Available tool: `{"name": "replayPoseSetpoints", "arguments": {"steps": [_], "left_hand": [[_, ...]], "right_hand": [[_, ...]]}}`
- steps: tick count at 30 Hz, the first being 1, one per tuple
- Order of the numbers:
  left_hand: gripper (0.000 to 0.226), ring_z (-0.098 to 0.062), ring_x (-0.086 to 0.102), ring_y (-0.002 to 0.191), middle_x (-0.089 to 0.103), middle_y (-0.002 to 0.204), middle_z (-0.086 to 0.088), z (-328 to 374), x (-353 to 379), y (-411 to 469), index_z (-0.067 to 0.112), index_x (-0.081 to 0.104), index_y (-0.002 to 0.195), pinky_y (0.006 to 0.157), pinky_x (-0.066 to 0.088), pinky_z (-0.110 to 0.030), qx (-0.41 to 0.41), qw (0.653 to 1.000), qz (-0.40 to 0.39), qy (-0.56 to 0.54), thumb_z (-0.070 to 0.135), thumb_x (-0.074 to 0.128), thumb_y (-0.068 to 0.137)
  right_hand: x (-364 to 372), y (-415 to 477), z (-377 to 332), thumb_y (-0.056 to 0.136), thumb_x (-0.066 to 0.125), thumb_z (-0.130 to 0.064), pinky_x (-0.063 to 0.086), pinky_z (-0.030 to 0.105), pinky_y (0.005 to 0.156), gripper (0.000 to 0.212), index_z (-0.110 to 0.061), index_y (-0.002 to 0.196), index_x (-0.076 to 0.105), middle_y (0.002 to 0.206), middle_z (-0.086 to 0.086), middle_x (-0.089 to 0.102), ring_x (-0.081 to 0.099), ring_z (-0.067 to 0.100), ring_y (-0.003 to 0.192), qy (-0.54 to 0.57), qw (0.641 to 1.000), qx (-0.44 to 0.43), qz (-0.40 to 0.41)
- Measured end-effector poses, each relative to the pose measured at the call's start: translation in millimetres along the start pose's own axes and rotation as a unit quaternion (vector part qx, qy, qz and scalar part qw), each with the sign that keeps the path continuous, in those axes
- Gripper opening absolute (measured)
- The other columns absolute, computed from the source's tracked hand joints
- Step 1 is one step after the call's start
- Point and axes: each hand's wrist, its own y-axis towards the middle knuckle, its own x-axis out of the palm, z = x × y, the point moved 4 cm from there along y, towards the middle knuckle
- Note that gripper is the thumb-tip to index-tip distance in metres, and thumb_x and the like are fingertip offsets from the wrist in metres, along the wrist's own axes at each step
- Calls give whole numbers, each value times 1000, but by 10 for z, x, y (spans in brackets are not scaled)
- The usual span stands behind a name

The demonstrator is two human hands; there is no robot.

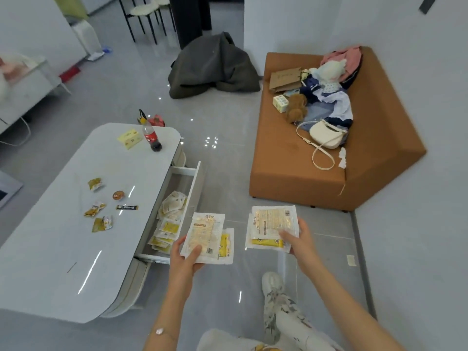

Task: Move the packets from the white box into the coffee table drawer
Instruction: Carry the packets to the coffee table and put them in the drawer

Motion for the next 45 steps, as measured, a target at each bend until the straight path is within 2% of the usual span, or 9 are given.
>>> {"name": "replayPoseSetpoints", "arguments": {"steps": [7, 15, 19, 23, 29, 32, 36, 39, 45], "left_hand": [[52, -33, 63, 111, 60, 127, -14, 166, 133, 541, 16, 41, 133, 85, 56, -46, 11, 989, 110, -96, 3, 63, 88], [46, -32, 65, 104, 62, 120, -11, 403, 58, 722, 9, 42, 132, 74, 60, -40, 41, 960, 227, -159, 0, 59, 90], [45, -29, 64, 106, 64, 118, -8, 423, -194, 795, 13, 44, 131, 83, 56, -46, 41, 940, 286, -183, 1, 59, 90], [46, -29, 63, 103, 62, 115, -7, 442, -483, 1012, 11, 43, 131, 72, 60, -36, 43, 921, 330, -202, -2, 58, 90], [41, -30, 64, 98, 62, 111, -6, 482, -937, 1399, 13, 42, 125, 68, 61, -34, 23, 905, 366, -215, -3, 57, 90], [40, -28, 65, 96, 62, 110, -6, 471, -1119, 1577, 13, 41, 123, 66, 61, -34, 5, 901, 373, -220, -3, 57, 90], [46, -32, 66, 102, 62, 118, -12, 335, -1332, 1818, 13, 41, 129, 82, 57, -47, -46, 903, 371, -211, 0, 59, 90], [44, -30, 67, 99, 63, 116, -11, 118, -1506, 2069, 14, 44, 127, 73, 60, -40, -82, 891, 388, -221, 0, 61, 89], [46, -31, 65, 96, 61, 115, -16, -885, -1934, 2983, 13, 42, 123, 61, 59, -32, -151, 846, 440, -261, -1, 64, 86]], "right_hand": [[320, 983, -643, 89, 61, -2, 57, 48, 85, 50, -22, 131, 44, 119, 2, 65, 67, 24, 104, -42, 994, -1, -106], [1080, 1822, -1154, 88, 64, -1, 55, 48, 90, 48, -19, 129, 47, 121, 5, 64, 65, 25, 107, -127, 970, 1, -209], [1707, 2119, -1191, 87, 67, -5, 54, 48, 92, 51, -21, 131, 48, 123, 3, 64, 66, 24, 107, -166, 950, 19, -264], [2364, 2413, -1192, 88, 64, -2, 57, 47, 86, 48, -19, 130, 47, 120, 4, 65, 66, 25, 105, -194, 932, 35, -304], [3075, 2772, -1103, 88, 62, 1, 56, 50, 86, 49, -17, 131, 46, 120, 5, 65, 66, 27, 106, -226, 916, 69, -323], [3356, 2929, -1026, 87, 63, 1, 55, 51, 88, 51, -18, 132, 47, 121, 5, 65, 66, 26, 107, -248, 910, 73, -325], [3682, 3114, -745, 86, 66, -2, 56, 50, 85, 51, -18, 131, 49, 121, 6, 65, 67, 27, 105, -286, 894, 117, -324], [3990, 3308, -373, 84, 69, -3, 58, 47, 80, 53, -17, 131, 48, 119, 7, 67, 68, 27, 103, -316, 878, 147, -329], [4671, 4114, 925, 82, 67, 3, 55, 51, 88, 42, -13, 119, 55, 117, 12, 66, 65, 31, 106, -383, 846, 167, -332]]}}
